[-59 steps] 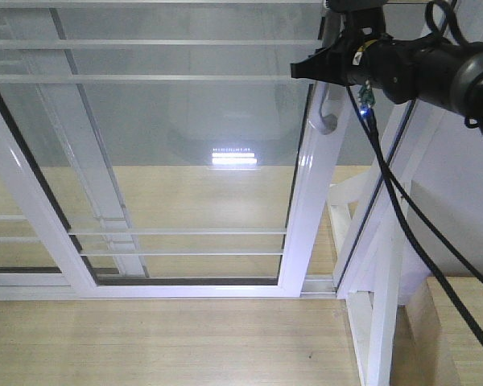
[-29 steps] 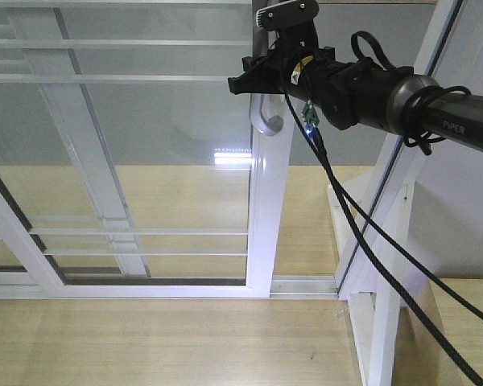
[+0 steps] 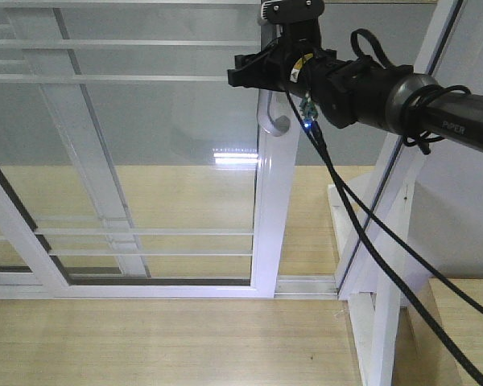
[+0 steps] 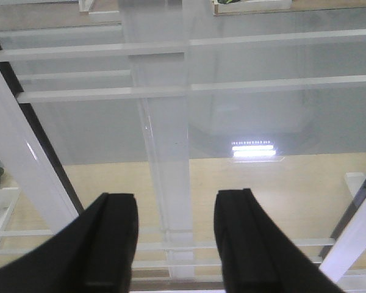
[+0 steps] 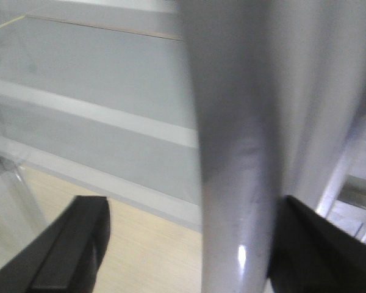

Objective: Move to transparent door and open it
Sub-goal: 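Grip the handle with the right gripper and slide the door away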

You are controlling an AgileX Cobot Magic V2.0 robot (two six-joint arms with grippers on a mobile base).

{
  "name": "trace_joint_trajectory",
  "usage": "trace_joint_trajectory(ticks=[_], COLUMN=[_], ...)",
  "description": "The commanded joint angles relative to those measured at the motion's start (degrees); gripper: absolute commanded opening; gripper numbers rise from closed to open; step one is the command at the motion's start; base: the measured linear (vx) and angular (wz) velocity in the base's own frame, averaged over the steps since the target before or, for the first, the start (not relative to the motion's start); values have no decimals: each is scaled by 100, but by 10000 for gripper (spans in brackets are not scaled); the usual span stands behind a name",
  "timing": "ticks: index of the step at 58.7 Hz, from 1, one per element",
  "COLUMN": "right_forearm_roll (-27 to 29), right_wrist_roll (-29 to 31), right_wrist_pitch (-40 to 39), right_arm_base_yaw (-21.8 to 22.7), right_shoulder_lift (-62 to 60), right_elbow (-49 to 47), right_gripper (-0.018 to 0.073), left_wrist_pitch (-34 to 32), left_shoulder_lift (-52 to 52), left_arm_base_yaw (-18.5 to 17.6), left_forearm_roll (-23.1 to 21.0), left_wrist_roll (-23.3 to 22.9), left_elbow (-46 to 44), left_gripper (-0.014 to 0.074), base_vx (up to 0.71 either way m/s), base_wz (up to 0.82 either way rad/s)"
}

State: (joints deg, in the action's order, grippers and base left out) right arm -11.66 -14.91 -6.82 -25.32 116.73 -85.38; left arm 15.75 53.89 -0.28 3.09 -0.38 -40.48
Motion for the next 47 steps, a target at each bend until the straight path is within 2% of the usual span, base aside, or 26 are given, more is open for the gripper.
trace_joint_trajectory(ticks=[1,14,20,31,41,47], right_forearm_roll=[-131,-136,-128,-327,-357,-680], right_wrist_roll=[-16,-72,-72,-42,-49,-18], right_wrist_pitch=[-547,-81,359,636,2120,3045], right_arm_base_yaw=[-138,-144,-144,-112,-67,-67], right_shoulder_lift=[-383,-491,-695,-1052,-1392,-1678], right_elbow=[-216,-216,-216,-216,-211,-211], right_gripper=[579,499,491,491,491,491], left_wrist_pitch=[-421,-416,-416,-416,-416,-416], left_shoulder_lift=[-59,-59,-59,-59,-59,-59], left_arm_base_yaw=[-33,-33,-33,-33,-33,-33], left_forearm_roll=[-40,-40,-40,-40,-40,-40], left_wrist_roll=[-41,-41,-41,-41,-41,-41], left_elbow=[-194,-194,-194,-194,-194,-194], left_gripper=[433,433,433,433,433,433], base_vx=[0,0,0,0,0,0], base_wz=[0,0,0,0,0,0])
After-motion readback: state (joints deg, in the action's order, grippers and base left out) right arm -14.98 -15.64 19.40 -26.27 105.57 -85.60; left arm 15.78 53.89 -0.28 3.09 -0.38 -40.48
